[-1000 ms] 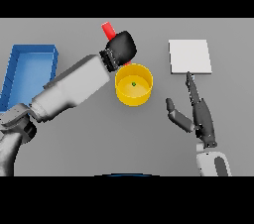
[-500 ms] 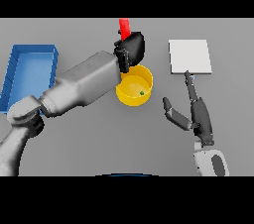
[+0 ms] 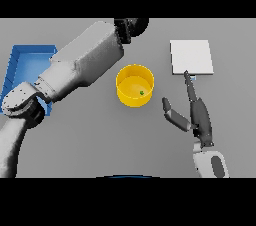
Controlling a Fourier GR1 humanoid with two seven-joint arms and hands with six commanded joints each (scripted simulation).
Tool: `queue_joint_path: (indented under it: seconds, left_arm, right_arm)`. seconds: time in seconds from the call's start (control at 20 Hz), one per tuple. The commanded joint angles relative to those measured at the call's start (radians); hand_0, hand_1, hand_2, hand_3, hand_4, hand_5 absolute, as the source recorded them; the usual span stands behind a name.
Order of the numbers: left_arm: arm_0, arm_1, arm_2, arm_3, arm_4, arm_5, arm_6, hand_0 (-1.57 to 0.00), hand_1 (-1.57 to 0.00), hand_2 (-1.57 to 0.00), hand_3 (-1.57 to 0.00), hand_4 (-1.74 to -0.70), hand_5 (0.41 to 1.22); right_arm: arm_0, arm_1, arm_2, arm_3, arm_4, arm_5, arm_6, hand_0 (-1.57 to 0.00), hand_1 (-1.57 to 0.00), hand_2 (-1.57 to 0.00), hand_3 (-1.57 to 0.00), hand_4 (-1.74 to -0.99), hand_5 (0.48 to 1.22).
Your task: Pick up the red beaker and tilt it to pour out 1 green nut into yellow bowl. Pick up the yellow bowl and place it on the metallic measuring scale.
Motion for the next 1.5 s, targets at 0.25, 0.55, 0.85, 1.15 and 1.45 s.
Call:
queue_joint_path:
  seconds: [0.25, 0.55, 0.85, 1.15, 1.45]
  left_arm:
    - [-0.116, 0.085, 0.271, 0.171, 0.189, 0.003, 0.039, -1.57, -1.57, -1.57, -1.35, -1.73, 1.221]
    - [-0.095, 0.231, 0.575, 0.291, 0.439, 0.075, 0.193, -1.57, -1.57, -1.57, -1.45, -1.74, 1.221]
    - [0.091, 0.376, 0.786, 0.291, 0.658, 0.225, 0.318, -1.57, -1.57, -1.57, -1.42, -1.74, 1.221]
    - [0.313, 0.395, 0.956, 0.187, 0.878, 0.34, 0.425, -1.57, -1.57, -1.57, -1.47, -1.74, 1.221]
    - [0.594, 0.369, 1.004, -0.139, 1.014, 0.393, 0.574, -1.57, -1.57, -1.57, -1.45, -1.74, 1.221]
  right_arm:
    - [0.006, -0.003, -0.005, -0.003, -0.018, 0.006, -0.024, 0.0, 0.0, 0.0, 0.0, -0.996, 0.681]
    - [-0.02, 0.011, -0.011, 0.021, -0.04, 0.011, -0.011, 0.0, 0.0, 0.0, 0.0, -1.004, 0.668]
    - [-0.023, 0.007, -0.007, 0.013, -0.036, 0.01, -0.007, 0.0, 0.0, 0.0, 0.0, -1.044, 0.654]
    - [-0.018, -0.004, -0.002, 0.004, -0.012, 0.0, 0.005, 0.0, 0.0, 0.0, 0.0, -1.048, 0.651]
    - [-0.022, -0.012, 0.0, 0.017, -0.002, 0.005, 0.017, 0.0, 0.0, 0.0, 0.0, -1.026, 0.648]
